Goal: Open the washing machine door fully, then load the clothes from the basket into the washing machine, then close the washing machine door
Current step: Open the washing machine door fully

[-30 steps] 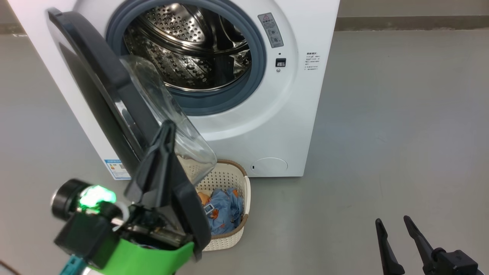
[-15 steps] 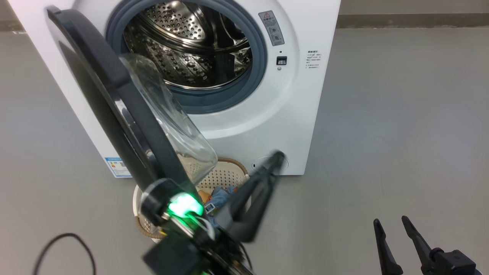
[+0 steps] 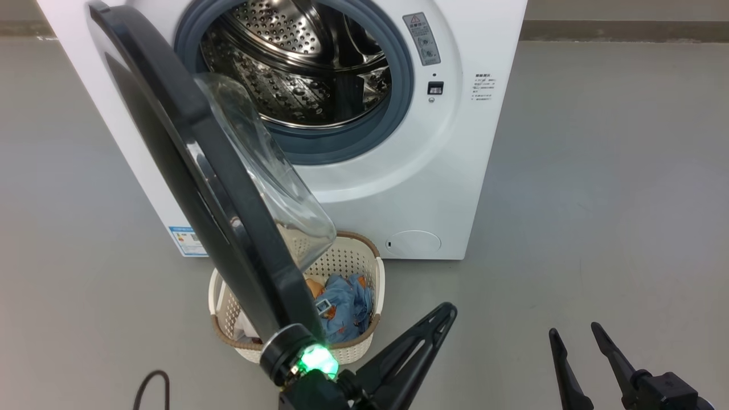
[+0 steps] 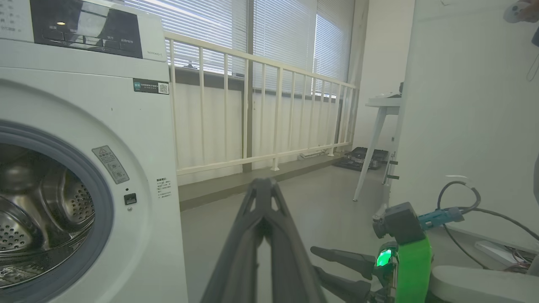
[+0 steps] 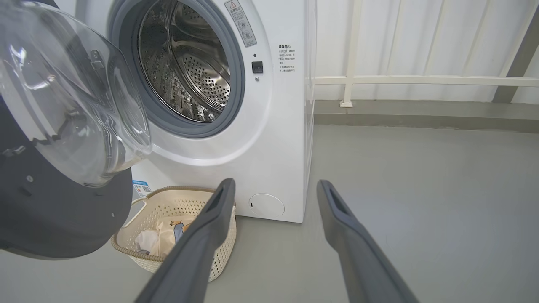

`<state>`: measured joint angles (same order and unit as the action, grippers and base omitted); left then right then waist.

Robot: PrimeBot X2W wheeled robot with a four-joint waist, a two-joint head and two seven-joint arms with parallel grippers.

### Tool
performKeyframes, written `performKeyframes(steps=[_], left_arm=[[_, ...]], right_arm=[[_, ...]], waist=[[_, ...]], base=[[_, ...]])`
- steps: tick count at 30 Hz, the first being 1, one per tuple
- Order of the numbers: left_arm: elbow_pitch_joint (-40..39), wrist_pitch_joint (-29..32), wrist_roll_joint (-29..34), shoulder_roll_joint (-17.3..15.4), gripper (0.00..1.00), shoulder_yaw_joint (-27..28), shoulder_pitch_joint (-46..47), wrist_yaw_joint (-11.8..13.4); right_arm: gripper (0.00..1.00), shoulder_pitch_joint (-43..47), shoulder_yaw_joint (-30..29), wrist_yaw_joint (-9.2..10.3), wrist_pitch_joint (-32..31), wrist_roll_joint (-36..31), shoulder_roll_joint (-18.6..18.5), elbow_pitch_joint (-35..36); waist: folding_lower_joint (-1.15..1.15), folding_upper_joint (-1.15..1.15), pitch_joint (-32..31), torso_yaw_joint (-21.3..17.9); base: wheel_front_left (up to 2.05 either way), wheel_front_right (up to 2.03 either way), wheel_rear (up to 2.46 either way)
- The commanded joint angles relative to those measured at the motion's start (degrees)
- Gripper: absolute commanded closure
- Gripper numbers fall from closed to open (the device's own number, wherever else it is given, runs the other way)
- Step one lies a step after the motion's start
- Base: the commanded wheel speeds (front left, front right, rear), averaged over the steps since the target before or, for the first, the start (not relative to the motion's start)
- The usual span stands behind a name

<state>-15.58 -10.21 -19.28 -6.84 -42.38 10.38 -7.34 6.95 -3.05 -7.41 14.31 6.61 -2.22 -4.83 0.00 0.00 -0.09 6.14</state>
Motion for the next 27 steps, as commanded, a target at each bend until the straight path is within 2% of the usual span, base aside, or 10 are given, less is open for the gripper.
performKeyframes(steps=[1, 10, 27], left_arm=[[-0.3, -0.8, -0.5, -0.7, 1.00, 1.6, 0.1, -0.1], [7.4, -2.1, -1.8, -0.5, 1.00, 4.0, -1.0, 2.1], [13.8, -3.4, -2.2, 0.2, 1.00, 7.0, 1.2, 4.6]], right_arm=[[0.00, -2.3, 1.4, -0.08, 0.7, -0.8, -0.7, 1.1], [0.00, -2.3, 1.2, -0.08, 0.7, -1.0, -0.7, 0.9], [0.00, -3.4, 2.0, -0.08, 0.7, -0.8, -1.6, 0.7]], waist=[[0.00, 0.00, 0.1, 0.1], [0.00, 0.00, 0.6, 0.9], [0.00, 0.00, 3.2, 1.4]], base=[[0.00, 0.00, 0.00], [0.00, 0.00, 0.00], [0.00, 0.00, 0.00]])
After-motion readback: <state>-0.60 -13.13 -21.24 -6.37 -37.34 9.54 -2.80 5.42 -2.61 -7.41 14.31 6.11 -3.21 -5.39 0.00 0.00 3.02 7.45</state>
